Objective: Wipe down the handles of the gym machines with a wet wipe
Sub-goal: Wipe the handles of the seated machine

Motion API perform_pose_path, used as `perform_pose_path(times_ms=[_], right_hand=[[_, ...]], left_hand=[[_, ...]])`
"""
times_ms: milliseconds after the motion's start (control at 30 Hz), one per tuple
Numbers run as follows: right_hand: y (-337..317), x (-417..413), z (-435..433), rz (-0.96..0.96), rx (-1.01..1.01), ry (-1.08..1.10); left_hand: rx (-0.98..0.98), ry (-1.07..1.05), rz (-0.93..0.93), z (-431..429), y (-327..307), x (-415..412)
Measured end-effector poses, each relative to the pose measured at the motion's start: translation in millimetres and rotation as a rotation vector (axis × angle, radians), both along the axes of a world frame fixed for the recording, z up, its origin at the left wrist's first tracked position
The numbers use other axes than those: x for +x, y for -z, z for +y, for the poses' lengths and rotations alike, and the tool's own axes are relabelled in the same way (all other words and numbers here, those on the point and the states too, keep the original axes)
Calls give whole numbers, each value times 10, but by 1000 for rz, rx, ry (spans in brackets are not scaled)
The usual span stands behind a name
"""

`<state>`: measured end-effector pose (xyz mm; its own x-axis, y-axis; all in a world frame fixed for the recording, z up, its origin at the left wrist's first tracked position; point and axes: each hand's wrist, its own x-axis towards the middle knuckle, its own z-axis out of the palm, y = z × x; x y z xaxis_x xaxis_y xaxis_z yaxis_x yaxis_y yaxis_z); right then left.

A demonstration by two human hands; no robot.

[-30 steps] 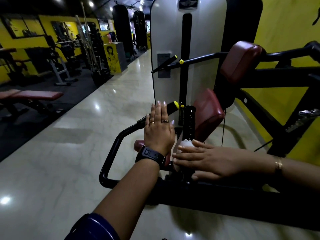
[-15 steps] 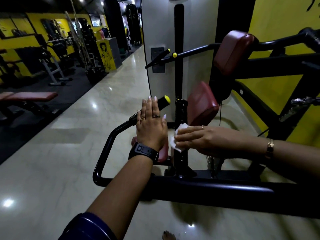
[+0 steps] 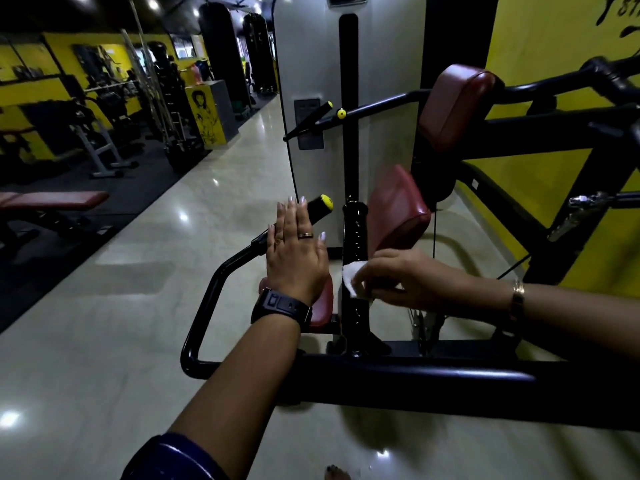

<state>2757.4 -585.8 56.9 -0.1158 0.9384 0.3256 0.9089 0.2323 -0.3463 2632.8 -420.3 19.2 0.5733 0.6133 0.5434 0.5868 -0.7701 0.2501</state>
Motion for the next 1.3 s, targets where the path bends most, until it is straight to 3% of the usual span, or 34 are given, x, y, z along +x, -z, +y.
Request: perform_pose_path(times_ms=[233, 467, 633, 867, 967, 1300], right_hand=[[-33, -234, -86, 82, -198, -8], [-29, -108, 21, 266, -101, 196], [-42, -57, 48, 218, -32, 187], [-117, -289, -81, 41, -231, 31], [-149, -342, -98, 30, -262, 68], [-204, 7, 288, 95, 28, 336]], left_hand=[[-3, -6, 11, -2, 1, 2], [-8, -13, 15, 2, -7, 10], [-5, -3, -5, -3, -8, 12], [-16, -6, -2, -4, -14, 14], [-9, -6, -5, -5, -6, 14], [-21, -7, -14, 0, -23, 34]])
